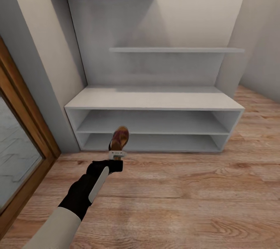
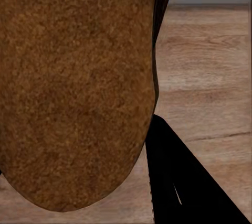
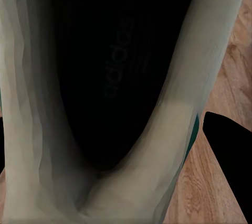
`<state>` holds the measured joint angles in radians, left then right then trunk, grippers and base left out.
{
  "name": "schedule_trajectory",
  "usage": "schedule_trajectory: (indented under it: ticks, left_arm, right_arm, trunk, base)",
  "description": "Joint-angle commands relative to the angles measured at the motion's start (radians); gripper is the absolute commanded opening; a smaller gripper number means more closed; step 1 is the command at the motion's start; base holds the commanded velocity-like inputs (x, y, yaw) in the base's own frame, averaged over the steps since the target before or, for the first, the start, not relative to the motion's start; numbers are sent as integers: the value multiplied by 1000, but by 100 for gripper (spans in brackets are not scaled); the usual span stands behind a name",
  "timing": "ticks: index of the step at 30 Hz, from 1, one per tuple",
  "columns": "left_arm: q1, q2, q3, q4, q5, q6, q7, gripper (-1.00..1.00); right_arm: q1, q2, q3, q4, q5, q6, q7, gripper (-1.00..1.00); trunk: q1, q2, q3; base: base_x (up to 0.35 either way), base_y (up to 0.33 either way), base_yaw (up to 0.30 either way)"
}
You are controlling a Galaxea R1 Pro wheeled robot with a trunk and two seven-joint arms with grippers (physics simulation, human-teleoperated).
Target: Pick up the two gym shoes and the two sandals from the corridor floor and place them onto the hallstand (shoe rack) in the corridor, making sure they are on the rack and not on the floor. Arrange them so the two gym shoes are next to each other and the two sandals are next to each other.
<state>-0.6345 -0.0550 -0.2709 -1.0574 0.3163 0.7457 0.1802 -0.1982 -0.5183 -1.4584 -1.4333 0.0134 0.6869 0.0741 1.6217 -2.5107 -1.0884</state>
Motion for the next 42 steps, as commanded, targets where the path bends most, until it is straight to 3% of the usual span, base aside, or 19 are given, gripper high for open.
schedule_trajectory:
  ticks: [1, 7, 13, 18, 23, 42]
  left_arm:
    - [-1, -1, -1, -1, 9, -24, 9, -100]
    - [-1, -2, -1, 0, 10, -89, 11, -100]
    - [-1, -1, 3, 3, 10, -98, 30, -100]
    - [-1, 2, 13, 4, 10, -98, 32, -100]
    - [-1, 4, 15, 8, 10, -98, 32, -100]
    - [-1, 6, 14, 39, 10, -98, 32, -100]
  right_arm:
    - [-1, 0, -2, -1, 2, 5, 6, -100]
    - [-1, 0, -2, -1, 2, 5, 6, -100]
    - [-2, 0, -2, -1, 2, 5, 6, -100]
    - [-1, 0, -2, -1, 2, 5, 6, -100]
    - [-1, 0, -2, -1, 2, 5, 5, -100]
    - [-1, 0, -4, 7, 2, 3, 6, -100]
  trunk:
    - [0, 0, -2]
    - [2, -2, -30]
    - [5, -3, -62]
    - [5, -3, -63]
    - [7, -4, -88]
    - [7, -4, -91]
  base:
    - [0, 0, 0]
    - [0, 0, 0]
    - [0, 0, 0]
    - [0, 0, 0]
    - [0, 0, 0]
    - [61, 9, 0]
